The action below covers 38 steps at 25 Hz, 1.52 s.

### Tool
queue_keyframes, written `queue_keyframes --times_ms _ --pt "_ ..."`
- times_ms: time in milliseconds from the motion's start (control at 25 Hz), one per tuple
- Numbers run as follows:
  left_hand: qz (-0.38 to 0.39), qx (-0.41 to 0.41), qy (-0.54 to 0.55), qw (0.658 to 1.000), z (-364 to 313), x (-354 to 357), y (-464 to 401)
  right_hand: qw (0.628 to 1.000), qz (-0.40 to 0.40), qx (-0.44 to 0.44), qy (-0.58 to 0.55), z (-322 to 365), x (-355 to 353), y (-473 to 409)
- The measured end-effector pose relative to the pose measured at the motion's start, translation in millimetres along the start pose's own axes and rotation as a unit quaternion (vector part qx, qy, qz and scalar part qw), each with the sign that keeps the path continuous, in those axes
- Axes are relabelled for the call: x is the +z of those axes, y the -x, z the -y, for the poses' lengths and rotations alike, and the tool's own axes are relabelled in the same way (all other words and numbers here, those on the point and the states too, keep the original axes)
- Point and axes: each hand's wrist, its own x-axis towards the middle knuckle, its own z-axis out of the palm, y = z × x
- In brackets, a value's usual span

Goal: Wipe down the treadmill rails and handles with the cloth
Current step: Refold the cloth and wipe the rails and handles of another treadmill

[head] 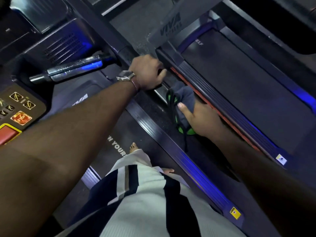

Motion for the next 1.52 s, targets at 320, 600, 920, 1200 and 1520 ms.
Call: queue_keyframes --times_ms 320,600,920,1200,1520 --pt "0.008 -0.004 0.043 0.999 13 -2 -6 0.998 0.013 0.025 -0.064 23 3 -25" --pt "0.045 0.009 0.110 0.993 15 -10 -2 0.998 -0.048 -0.012 -0.039 28 1 -21" --pt "0.038 -0.015 0.105 0.994 18 -10 -9 0.987 0.092 0.022 -0.132 38 -11 -48" --pt "-0.088 -0.072 0.209 0.971 26 6 -13 0.939 0.166 0.022 -0.301 41 -20 -57" --pt "-0.176 -0.106 0.271 0.940 60 3 -12 0.999 -0.027 0.033 -0.002 95 2 -68"
